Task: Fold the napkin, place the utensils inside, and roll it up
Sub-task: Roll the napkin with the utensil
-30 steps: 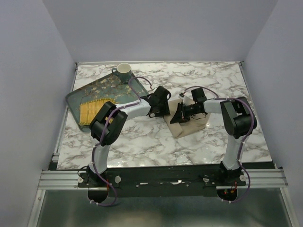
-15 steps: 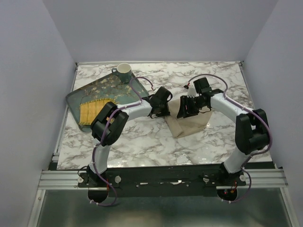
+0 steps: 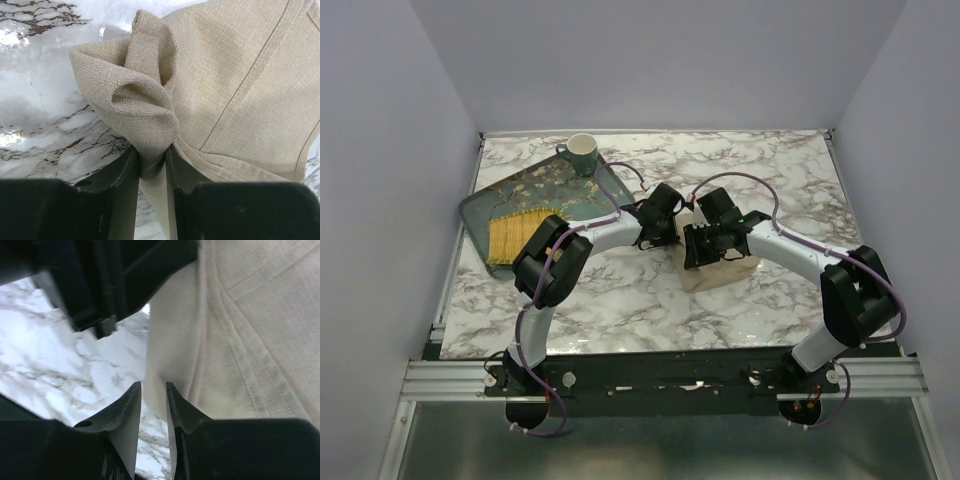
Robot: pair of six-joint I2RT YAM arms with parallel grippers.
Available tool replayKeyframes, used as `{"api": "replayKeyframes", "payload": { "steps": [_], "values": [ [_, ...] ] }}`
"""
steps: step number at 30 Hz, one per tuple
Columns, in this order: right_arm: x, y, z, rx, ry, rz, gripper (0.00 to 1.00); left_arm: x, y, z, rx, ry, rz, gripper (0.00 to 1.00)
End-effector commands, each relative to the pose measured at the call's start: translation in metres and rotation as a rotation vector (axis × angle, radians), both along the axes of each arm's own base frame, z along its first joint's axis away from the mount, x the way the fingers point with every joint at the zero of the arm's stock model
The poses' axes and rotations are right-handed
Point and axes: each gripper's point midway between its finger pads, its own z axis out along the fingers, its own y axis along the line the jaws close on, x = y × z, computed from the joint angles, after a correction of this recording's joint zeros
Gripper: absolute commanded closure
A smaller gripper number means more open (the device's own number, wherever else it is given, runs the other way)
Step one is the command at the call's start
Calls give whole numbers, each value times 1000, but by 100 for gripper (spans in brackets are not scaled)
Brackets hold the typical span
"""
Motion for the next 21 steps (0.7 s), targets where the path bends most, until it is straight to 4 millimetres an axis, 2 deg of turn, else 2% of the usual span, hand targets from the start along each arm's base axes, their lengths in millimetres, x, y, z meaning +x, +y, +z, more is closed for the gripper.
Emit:
{"api": "replayKeyframes", "payload": {
  "steps": [1,6,10,13,21],
  "values": [
    [15,-6,-22,-112,-88,-53,65,-21,16,-38,106,82,-17,68],
    [14,2,-38,-131,-83,-44,61,-22,15,-39,98,88,-17,68],
    [11,6,-48,-162,-88,-37,52,-23,15,-40,95,93,-16,68],
    [10,4,-52,-211,-113,-45,44,-24,16,-39,94,92,-16,68],
    [-9,-14,-80,-355,-89,-145,39,-28,18,-39,77,106,-11,69]
  ]
}}
